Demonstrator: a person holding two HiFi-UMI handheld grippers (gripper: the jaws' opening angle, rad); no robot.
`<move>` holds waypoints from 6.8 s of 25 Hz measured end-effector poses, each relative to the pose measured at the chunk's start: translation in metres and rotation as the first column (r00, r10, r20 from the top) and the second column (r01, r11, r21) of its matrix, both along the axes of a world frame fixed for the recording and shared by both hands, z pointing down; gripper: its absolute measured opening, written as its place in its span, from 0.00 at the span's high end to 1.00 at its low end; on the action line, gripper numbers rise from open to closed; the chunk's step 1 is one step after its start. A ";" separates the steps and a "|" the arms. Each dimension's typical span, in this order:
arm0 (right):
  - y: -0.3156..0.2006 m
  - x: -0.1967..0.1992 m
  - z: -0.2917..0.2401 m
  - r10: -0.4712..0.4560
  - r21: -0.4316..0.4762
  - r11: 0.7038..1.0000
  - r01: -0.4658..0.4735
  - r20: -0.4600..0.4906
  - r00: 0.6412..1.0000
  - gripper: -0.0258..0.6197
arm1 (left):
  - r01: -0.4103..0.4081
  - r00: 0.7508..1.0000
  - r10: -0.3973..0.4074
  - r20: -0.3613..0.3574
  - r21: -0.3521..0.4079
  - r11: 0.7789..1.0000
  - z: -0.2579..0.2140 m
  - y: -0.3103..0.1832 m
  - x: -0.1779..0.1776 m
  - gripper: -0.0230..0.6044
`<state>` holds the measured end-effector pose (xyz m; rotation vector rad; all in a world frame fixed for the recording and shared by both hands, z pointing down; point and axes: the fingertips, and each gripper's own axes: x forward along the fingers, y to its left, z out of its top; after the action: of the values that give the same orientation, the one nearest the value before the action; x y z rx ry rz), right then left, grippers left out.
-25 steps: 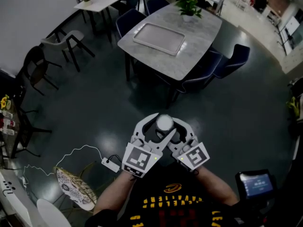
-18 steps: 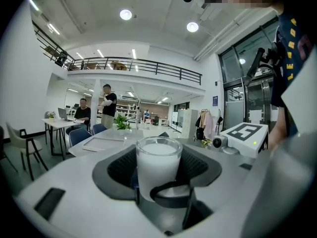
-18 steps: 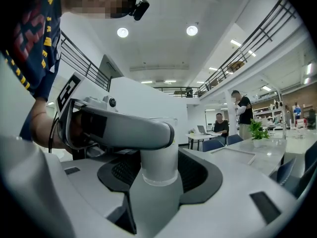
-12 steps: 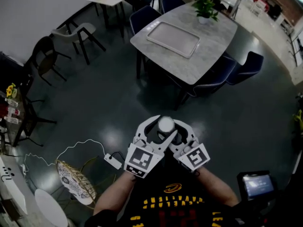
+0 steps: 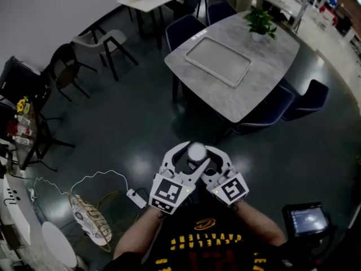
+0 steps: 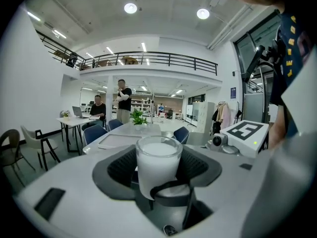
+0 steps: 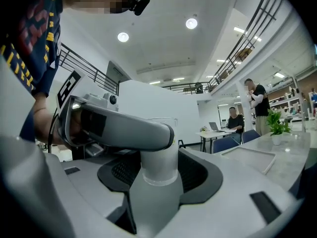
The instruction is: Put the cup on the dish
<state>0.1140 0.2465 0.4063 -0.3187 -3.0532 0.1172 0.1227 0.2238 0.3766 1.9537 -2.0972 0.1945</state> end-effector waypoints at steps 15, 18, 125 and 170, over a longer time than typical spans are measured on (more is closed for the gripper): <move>-0.093 -0.038 -0.013 -0.062 0.019 0.998 0.061 0.034 0.997 0.59 | 0.064 0.997 -0.063 0.041 -0.013 0.998 -0.013 -0.092 -0.038 0.54; -0.101 -0.044 -0.016 -0.083 0.032 0.996 0.082 0.041 0.996 0.59 | 0.083 0.995 -0.082 0.051 -0.014 0.996 -0.016 -0.101 -0.044 0.54; -0.458 -0.307 0.043 0.511 0.135 0.859 -0.494 -0.172 0.842 0.59 | -0.525 0.849 0.529 -0.012 -0.134 0.840 0.042 -0.447 -0.297 0.54; -0.581 -0.273 0.175 0.662 0.232 0.736 -0.636 -0.438 0.608 0.59 | -0.747 0.620 0.784 -0.044 -0.340 0.571 0.175 -0.561 -0.263 0.54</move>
<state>-0.1587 -0.3349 0.5812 0.7464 -2.4747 0.1270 -0.1400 -0.3371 0.5512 2.5231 -0.9851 0.7827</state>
